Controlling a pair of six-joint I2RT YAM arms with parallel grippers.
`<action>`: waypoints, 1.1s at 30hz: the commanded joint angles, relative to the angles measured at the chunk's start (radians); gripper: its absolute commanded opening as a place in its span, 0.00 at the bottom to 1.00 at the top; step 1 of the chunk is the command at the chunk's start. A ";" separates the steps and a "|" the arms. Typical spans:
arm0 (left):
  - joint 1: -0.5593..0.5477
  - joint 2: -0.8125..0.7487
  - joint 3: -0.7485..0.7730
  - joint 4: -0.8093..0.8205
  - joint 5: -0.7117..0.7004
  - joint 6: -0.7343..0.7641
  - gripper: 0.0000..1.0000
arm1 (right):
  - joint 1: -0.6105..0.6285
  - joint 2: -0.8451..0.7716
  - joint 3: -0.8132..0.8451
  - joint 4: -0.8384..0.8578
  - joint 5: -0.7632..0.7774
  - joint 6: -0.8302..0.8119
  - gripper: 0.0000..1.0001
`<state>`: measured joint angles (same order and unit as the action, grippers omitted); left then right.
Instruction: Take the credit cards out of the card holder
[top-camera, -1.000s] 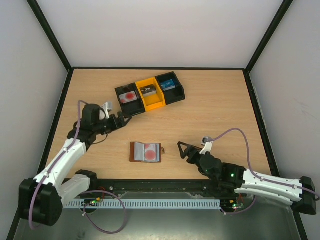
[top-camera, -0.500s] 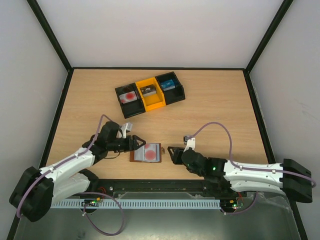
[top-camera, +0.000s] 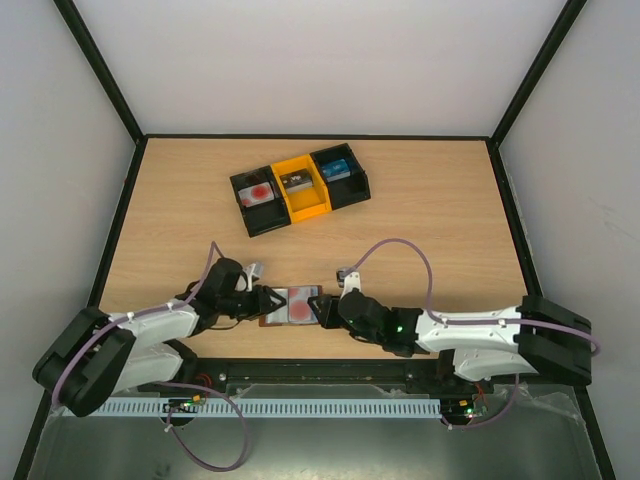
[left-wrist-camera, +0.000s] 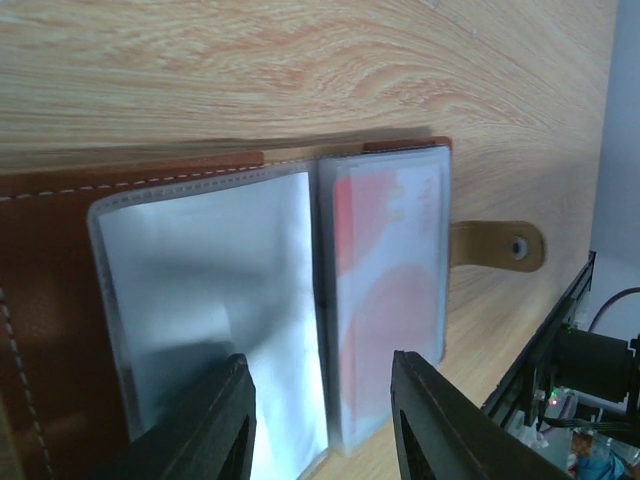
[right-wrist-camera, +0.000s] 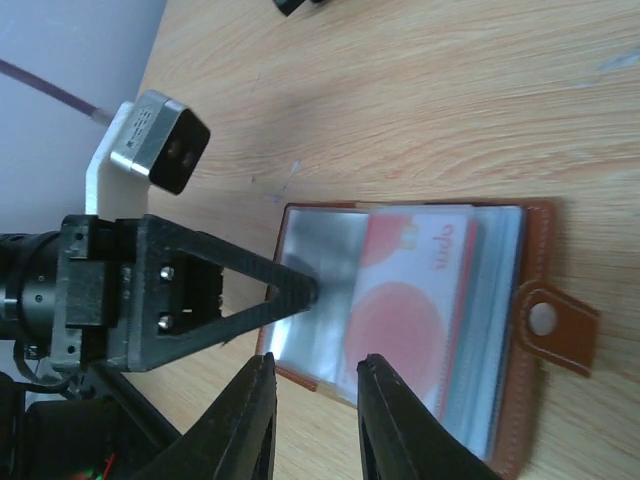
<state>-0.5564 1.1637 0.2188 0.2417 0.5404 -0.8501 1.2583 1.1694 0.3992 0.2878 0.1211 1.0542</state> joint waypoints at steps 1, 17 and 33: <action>-0.005 0.024 -0.041 0.084 -0.003 -0.020 0.39 | 0.003 0.086 0.052 0.094 -0.064 -0.011 0.24; 0.000 -0.112 -0.038 -0.132 -0.161 0.013 0.43 | -0.063 0.346 0.002 0.169 -0.051 -0.061 0.20; 0.005 -0.157 -0.037 -0.155 -0.155 -0.004 0.38 | -0.115 0.311 -0.054 0.082 0.040 -0.079 0.16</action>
<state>-0.5579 1.0737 0.1783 0.2043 0.4450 -0.8612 1.1557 1.4826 0.3656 0.4366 0.0929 0.9901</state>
